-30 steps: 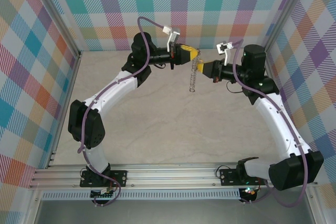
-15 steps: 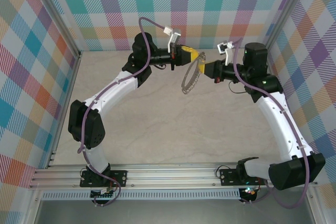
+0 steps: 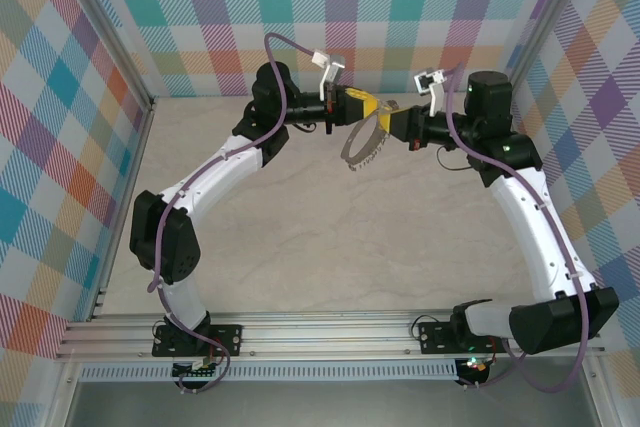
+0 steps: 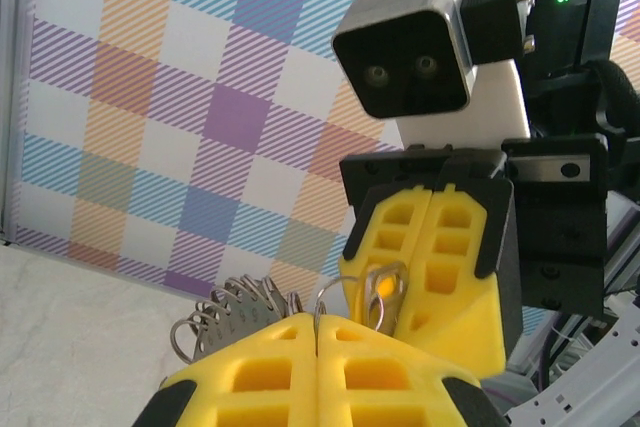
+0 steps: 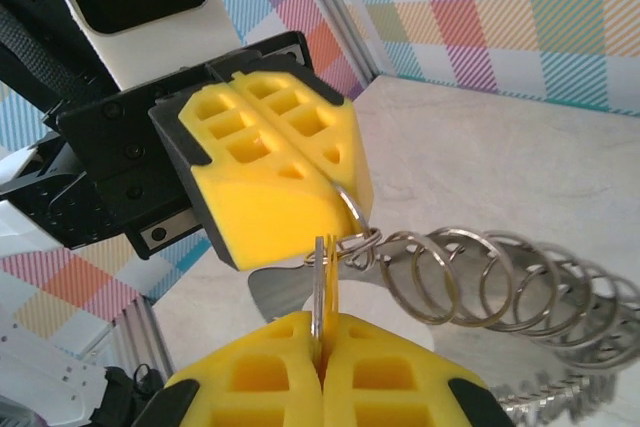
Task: Put the keys on the keyring
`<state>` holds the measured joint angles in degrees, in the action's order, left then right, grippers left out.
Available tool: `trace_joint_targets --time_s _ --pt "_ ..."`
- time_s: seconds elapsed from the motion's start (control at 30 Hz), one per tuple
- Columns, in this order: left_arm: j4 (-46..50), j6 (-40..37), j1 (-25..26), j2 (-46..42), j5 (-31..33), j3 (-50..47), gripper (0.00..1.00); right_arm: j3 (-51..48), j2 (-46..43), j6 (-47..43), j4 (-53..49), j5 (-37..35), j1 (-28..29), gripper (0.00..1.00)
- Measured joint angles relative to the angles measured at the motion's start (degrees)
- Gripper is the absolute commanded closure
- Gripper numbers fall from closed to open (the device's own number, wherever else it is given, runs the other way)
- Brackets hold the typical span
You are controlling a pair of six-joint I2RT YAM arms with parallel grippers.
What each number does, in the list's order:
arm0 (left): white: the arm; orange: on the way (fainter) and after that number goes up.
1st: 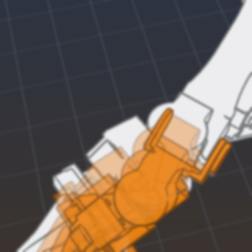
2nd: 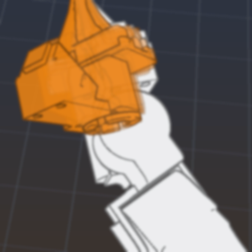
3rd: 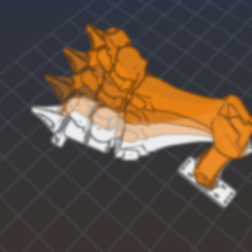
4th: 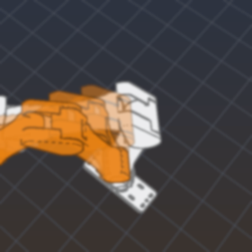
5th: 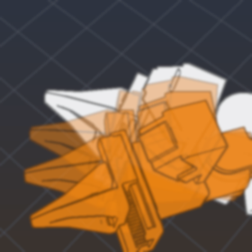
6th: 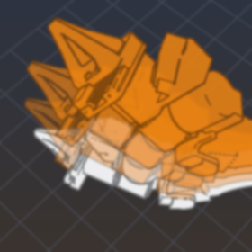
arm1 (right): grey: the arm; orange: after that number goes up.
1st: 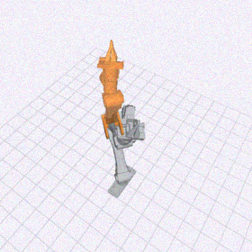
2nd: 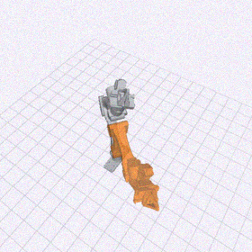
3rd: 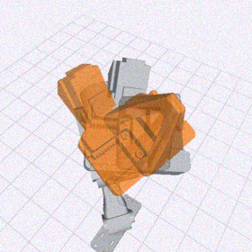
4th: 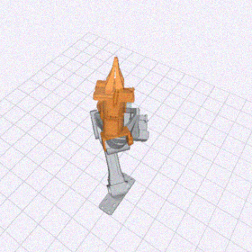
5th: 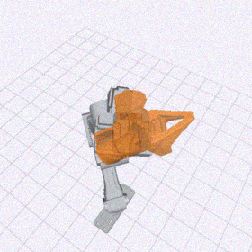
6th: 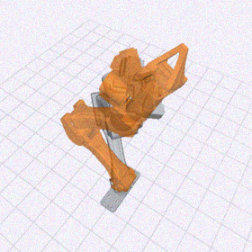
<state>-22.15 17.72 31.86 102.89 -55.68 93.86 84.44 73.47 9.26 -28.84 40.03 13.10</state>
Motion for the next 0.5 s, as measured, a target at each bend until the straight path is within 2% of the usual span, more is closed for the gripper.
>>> trace_joint_targets --time_s 0.23,0.5 --pt "0.1 -0.7 0.0 0.0 -0.4 0.0 1.00 2.8 0.6 -2.2 -3.5 -2.5 0.0 1.00" --pt "0.1 -0.7 0.3 0.0 -0.3 0.0 1.00 5.9 3.1 -2.5 -4.3 -1.6 0.0 1.00"
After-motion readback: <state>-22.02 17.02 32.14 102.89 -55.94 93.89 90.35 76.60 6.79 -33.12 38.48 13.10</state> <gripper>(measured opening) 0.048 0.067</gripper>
